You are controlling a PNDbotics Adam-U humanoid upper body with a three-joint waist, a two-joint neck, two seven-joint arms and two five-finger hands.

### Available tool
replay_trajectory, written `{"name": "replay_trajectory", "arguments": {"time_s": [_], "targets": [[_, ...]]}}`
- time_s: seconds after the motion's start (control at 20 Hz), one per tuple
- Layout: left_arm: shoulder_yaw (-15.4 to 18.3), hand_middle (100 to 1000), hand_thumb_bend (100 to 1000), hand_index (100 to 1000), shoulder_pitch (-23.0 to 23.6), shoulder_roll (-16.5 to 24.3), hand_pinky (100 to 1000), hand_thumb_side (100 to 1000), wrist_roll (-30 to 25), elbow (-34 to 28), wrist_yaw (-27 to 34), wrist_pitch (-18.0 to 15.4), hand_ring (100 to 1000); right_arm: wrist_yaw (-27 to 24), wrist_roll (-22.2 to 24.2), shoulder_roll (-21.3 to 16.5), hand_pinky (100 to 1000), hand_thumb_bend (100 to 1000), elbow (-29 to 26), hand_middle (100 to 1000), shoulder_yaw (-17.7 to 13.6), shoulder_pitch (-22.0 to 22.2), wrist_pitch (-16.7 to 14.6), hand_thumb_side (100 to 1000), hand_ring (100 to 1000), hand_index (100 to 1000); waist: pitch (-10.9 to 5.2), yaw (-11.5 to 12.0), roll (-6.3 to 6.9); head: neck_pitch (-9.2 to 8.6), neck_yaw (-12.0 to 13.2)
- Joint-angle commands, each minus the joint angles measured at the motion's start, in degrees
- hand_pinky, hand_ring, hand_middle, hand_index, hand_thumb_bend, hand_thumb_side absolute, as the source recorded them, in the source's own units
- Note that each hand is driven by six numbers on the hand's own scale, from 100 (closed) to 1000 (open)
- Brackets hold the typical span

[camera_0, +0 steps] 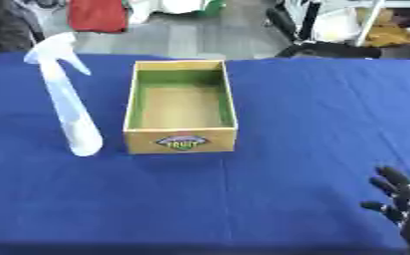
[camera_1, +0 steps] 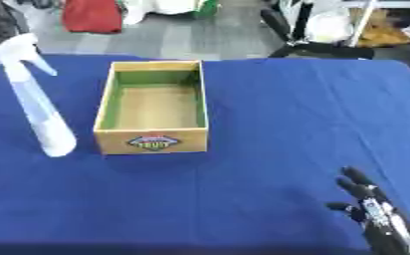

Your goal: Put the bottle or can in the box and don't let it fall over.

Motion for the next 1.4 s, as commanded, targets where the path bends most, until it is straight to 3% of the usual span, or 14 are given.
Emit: {"name": "replay_trajectory", "arguments": {"time_s": [0.05,0.55,1.1,1.4], "targets": [[-0.42,549,428,794,-0.28,5.37,665,732,-0.86,-0.99,0.40,-0.12,601,-0.10,0.10,-0.59,724,100,-0.69,1000,-0.30,-0.36,-0.11,828,996,1000,-0.59,0.02,0.24,0.01,0.03],[-1.49,557,432,804,-1.88,9.10,669,738,-2.18,-0.40,1.16,-0.41,609,-0.12,0.17,-0.82,724,100,-0.70,1000,-0.23,-0.38,-0.22,827,997,1000,-0.54,0.00,0.11,-0.45,-0.91],[-10.18,605,448,827,-8.33,28.66,705,780,-15.20,5.92,-3.16,-1.80,661,-0.05,0.54,-1.44,724,100,-0.57,1000,0.12,-0.13,-0.25,828,997,1000,-0.86,-0.49,0.49,-0.19,-0.59],[-16.46,619,453,829,-15.28,33.55,710,760,-22.71,10.82,-4.53,-3.55,677,-0.14,0.82,-1.69,724,100,-0.54,1000,0.48,-0.09,-0.25,829,997,1000,-0.86,-1.02,0.54,-0.04,0.15]]}}
